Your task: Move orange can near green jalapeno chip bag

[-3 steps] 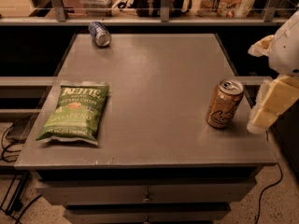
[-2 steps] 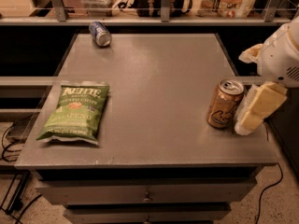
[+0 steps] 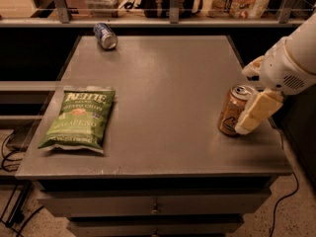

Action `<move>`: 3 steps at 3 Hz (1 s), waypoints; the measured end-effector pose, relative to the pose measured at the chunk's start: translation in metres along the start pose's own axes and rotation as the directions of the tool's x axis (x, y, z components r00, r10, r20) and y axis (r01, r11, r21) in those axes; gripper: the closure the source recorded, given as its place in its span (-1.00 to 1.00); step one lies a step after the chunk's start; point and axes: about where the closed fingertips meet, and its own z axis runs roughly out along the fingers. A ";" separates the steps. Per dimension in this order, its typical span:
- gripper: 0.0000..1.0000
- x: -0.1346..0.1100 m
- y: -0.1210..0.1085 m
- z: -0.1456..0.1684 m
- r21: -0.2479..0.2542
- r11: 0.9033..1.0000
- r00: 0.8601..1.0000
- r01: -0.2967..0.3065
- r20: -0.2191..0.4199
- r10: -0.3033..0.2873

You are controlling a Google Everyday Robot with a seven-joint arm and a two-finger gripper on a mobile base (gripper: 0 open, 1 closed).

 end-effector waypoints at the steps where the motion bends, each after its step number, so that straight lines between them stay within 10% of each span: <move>1: -0.20 0.000 -0.006 0.006 0.005 1.000 1.000 0.000 -0.019 0.000; 3: 0.72 -0.052 0.003 0.008 -0.022 0.998 0.998 0.061 -0.026 -0.062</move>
Offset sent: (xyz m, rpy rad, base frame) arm 0.0086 0.0287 0.0017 -0.0910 0.0025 0.0440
